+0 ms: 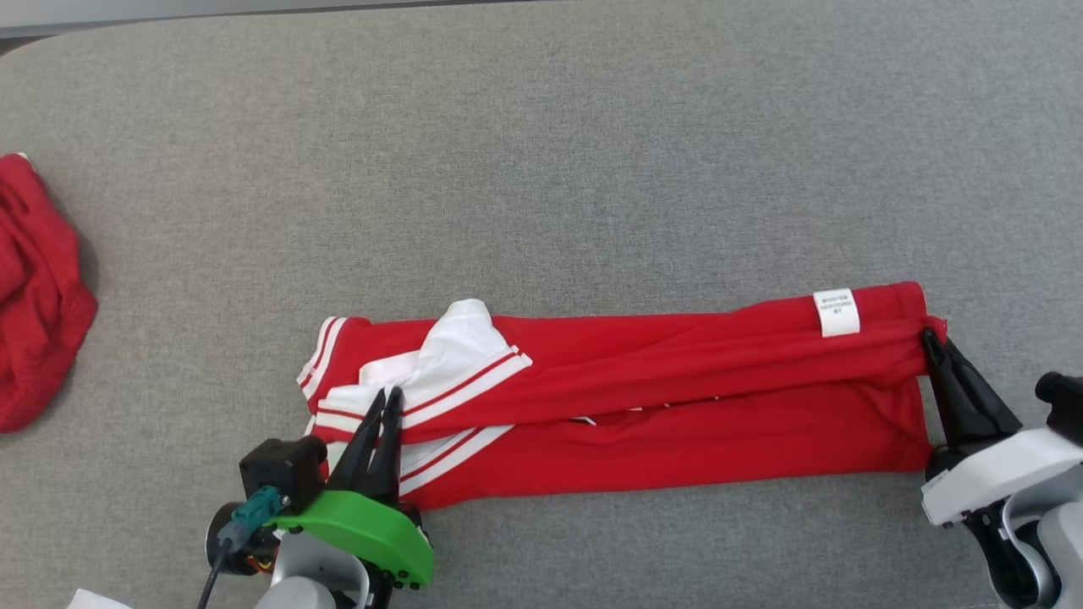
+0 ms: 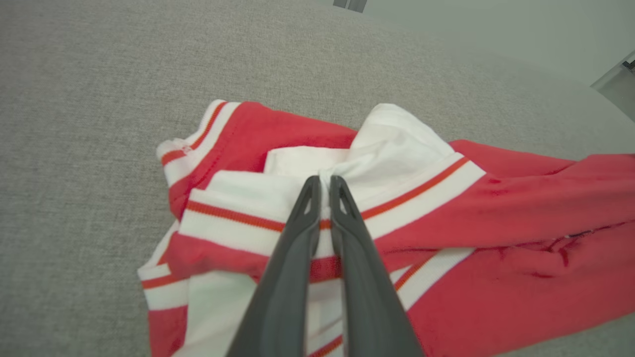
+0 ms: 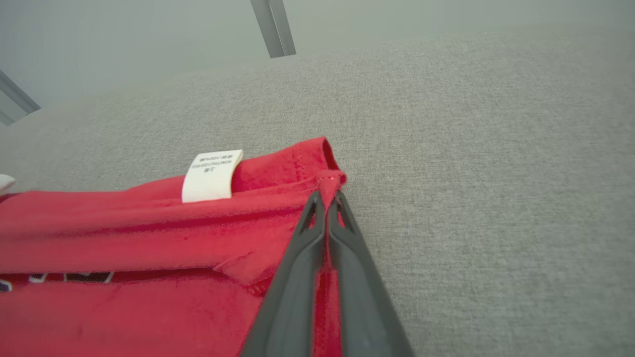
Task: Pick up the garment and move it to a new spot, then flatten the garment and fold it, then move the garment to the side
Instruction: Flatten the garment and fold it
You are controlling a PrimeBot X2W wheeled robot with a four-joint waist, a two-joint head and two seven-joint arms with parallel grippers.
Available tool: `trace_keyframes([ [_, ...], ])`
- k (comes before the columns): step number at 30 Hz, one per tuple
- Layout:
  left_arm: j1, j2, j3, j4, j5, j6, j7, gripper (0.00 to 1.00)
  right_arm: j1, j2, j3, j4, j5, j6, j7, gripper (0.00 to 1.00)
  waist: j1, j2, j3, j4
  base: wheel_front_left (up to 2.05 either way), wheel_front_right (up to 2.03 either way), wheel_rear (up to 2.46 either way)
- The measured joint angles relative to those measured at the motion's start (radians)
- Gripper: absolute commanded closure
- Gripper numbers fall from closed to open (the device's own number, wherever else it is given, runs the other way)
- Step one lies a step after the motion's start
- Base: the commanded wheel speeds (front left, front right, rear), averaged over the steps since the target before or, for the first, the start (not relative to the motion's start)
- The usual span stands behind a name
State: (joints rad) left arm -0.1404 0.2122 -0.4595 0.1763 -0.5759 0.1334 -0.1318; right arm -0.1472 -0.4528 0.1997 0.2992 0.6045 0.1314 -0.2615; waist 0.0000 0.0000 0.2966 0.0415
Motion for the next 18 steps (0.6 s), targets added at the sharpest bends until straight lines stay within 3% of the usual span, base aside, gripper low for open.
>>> trace_keyframes([
  [1,0.007,0.000,0.001,0.000,-0.007,0.001,0.002,0.00,0.016,0.006,-0.007,-0.007,-0.004,0.000,0.000,0.00,0.0000,0.0000,-0.004,0.001,0.00,0.00,0.00],
  [10,0.011,0.006,0.062,-0.044,0.044,0.054,-0.111,0.00,0.142,0.097,-0.118,-0.183,-0.114,0.000,0.000,0.00,0.0000,0.0000,-0.030,-0.006,0.00,0.00,0.00],
  [18,0.018,0.023,0.126,-0.131,0.144,0.097,-0.129,0.00,0.195,0.161,-0.174,-0.327,-0.233,0.000,0.001,0.00,0.0000,0.0000,-0.068,-0.034,0.00,0.00,0.00],
])
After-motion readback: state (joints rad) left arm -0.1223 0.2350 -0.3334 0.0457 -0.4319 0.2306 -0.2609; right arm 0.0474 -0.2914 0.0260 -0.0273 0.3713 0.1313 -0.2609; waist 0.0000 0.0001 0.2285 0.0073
